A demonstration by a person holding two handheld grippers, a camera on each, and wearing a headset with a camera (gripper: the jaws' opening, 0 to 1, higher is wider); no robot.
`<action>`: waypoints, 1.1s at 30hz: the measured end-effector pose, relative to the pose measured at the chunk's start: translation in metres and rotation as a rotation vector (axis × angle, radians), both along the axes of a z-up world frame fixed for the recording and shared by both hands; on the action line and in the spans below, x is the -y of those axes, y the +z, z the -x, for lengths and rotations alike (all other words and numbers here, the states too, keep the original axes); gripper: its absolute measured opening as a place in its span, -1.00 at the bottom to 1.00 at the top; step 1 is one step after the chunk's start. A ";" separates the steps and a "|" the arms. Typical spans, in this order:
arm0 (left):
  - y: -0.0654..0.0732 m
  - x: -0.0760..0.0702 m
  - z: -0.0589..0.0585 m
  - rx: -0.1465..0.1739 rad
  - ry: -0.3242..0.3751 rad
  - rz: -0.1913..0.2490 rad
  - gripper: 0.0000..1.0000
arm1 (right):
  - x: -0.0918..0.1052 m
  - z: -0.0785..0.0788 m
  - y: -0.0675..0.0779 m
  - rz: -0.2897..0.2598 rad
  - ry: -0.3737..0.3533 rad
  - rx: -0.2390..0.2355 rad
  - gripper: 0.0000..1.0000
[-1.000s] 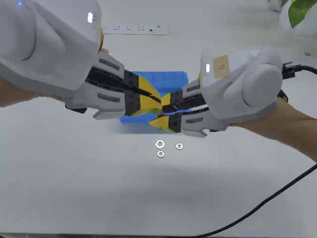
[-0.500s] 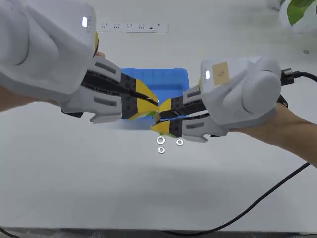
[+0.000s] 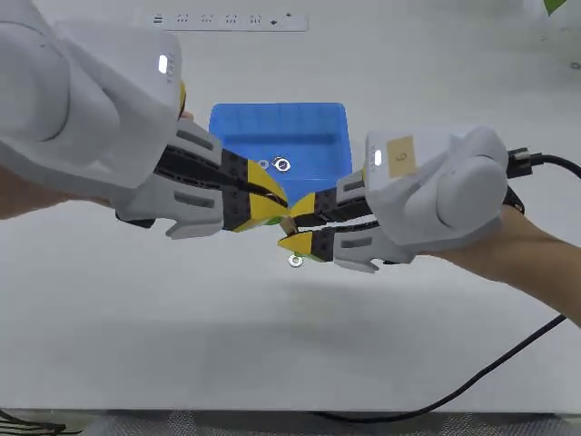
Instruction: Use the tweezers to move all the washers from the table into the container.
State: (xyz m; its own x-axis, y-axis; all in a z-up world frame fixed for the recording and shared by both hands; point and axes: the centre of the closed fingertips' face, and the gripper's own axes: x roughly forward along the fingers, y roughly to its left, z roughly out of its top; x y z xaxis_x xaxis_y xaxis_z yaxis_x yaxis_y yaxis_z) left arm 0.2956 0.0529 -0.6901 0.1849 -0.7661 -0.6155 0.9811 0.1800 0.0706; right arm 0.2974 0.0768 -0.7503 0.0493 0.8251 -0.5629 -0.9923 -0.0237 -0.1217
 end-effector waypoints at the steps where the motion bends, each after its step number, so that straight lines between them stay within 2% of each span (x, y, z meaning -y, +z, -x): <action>1: -0.001 0.000 0.000 -0.008 0.002 0.002 -0.89 | 0.000 0.000 -0.002 0.002 0.001 -0.006 -0.78; 4: -0.008 -0.001 0.000 -0.022 0.006 -0.003 -0.89 | -0.001 0.000 -0.008 0.004 -0.001 -0.020 -0.78; 12: -0.014 0.005 0.008 -0.043 0.003 -0.020 -0.89 | -0.003 0.006 -0.018 0.003 0.008 -0.045 -0.78; 26: -0.022 0.008 0.009 -0.057 0.000 -0.036 -0.89 | -0.003 0.007 -0.026 -0.004 0.001 -0.064 -0.78; 28: -0.023 0.007 0.009 -0.069 0.000 -0.035 -0.89 | -0.003 0.008 -0.028 -0.002 0.002 -0.067 -0.78; 33: -0.025 0.007 0.008 -0.066 -0.002 -0.036 -0.89 | -0.002 0.007 -0.029 -0.004 -0.001 -0.067 -0.78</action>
